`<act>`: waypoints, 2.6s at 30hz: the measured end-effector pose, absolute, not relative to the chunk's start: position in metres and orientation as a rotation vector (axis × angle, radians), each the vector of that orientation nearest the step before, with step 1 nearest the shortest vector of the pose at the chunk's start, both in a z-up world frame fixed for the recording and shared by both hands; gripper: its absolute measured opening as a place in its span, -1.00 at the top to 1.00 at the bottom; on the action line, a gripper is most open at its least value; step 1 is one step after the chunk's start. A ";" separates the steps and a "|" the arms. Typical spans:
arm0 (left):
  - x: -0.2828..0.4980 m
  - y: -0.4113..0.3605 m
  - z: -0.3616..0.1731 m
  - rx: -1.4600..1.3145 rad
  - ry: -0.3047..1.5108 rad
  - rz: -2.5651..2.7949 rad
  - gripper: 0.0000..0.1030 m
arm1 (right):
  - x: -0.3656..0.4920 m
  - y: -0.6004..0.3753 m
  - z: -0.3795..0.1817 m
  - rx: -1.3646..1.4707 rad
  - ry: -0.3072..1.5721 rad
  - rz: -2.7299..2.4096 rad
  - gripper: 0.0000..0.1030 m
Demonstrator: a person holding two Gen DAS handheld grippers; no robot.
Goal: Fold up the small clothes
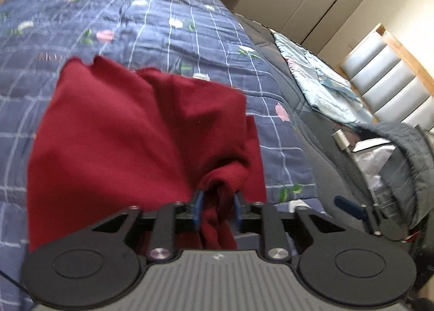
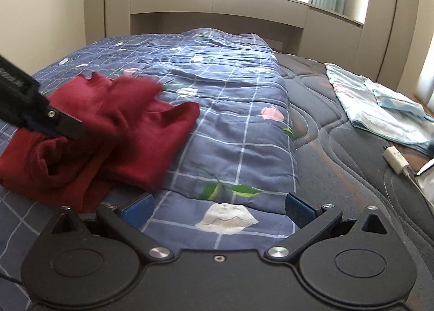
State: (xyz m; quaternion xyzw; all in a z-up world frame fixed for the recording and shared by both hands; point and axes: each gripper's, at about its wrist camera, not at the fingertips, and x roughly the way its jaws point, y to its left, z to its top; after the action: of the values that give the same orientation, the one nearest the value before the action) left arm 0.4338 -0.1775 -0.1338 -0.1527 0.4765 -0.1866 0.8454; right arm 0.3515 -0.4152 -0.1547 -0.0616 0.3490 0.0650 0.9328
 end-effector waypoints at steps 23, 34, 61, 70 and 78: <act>0.416 -0.091 -0.122 -0.163 0.870 0.098 -0.99 | 0.457 -0.362 -0.150 0.200 0.785 0.401 -0.24; 0.419 -0.071 -0.133 -0.226 0.922 0.146 -0.99 | 0.452 -0.364 -0.131 0.240 0.746 0.394 0.78; 0.449 -0.078 -0.156 -0.206 0.954 0.066 -1.00 | 0.445 -0.386 -0.142 0.103 0.733 0.259 -0.59; 0.458 -0.085 -0.148 -0.196 0.989 0.077 -0.99 | 0.411 -0.372 -0.150 -0.014 0.686 0.146 -0.96; 0.452 -0.078 -0.157 -0.239 0.987 0.062 -1.00 | 0.408 -0.371 -0.175 -0.015 0.745 0.084 -0.99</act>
State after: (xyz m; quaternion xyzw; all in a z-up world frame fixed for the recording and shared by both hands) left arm 0.4524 -0.0776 -0.1566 -0.1143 0.4726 0.0299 0.8733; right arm 0.4078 -0.3710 -0.1747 -0.0075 0.3639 0.0408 0.9305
